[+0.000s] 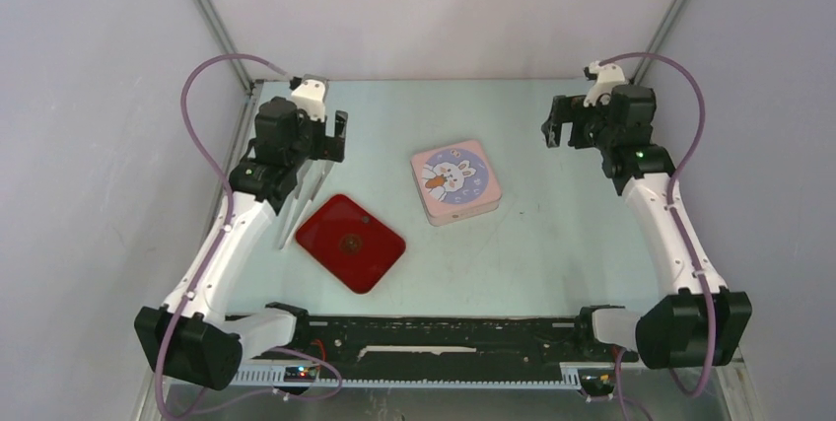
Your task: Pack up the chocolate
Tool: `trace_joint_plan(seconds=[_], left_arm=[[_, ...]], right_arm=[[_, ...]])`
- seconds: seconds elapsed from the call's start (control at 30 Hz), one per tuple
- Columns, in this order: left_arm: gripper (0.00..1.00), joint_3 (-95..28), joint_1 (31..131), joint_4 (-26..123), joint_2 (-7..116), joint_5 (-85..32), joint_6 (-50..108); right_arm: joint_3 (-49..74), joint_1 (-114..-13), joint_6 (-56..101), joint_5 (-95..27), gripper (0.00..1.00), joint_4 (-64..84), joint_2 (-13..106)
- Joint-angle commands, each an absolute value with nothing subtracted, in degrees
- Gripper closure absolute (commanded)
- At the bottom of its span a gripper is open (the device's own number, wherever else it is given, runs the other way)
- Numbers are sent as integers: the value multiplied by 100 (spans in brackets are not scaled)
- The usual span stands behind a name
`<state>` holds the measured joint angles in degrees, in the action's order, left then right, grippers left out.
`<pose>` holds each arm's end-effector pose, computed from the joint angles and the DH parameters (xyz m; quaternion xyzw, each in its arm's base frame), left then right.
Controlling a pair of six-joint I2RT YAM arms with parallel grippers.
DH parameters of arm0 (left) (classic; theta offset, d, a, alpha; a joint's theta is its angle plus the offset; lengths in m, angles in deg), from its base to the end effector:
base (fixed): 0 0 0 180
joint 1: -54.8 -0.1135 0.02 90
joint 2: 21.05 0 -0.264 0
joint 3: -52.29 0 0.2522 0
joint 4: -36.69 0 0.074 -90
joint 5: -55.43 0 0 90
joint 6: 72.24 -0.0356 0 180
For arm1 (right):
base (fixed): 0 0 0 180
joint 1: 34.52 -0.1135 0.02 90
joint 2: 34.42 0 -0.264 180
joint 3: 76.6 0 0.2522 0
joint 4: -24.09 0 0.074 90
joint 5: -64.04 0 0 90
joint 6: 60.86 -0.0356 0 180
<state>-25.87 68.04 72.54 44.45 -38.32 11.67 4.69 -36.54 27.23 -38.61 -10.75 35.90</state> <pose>0.2510 -0.0567 0.3659 0.1223 0.8255 -0.0071 0.5509 0.2777 0.0176 0.3661 -0.0609 0.8329 0.1109 0.5388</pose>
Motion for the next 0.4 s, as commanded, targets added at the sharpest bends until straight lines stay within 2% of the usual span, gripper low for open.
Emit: trace_joint_plan(seconds=[0.0, 0.17, 0.37], left_arm=[[0, -2353, 6667, 6854, 4157, -4046, 1123], [0, -1560, 6417, 5656, 3984, -3868, 1410], [0, -2063, 6389, 6328, 4322, -3727, 1608]], right_arm=[[369, -3637, 2677, -3749, 1, -941, 3719], [373, -3628, 2694, -3916, 1, -606, 3382], [348, -3616, 2678, -3950, 0, -716, 3434]])
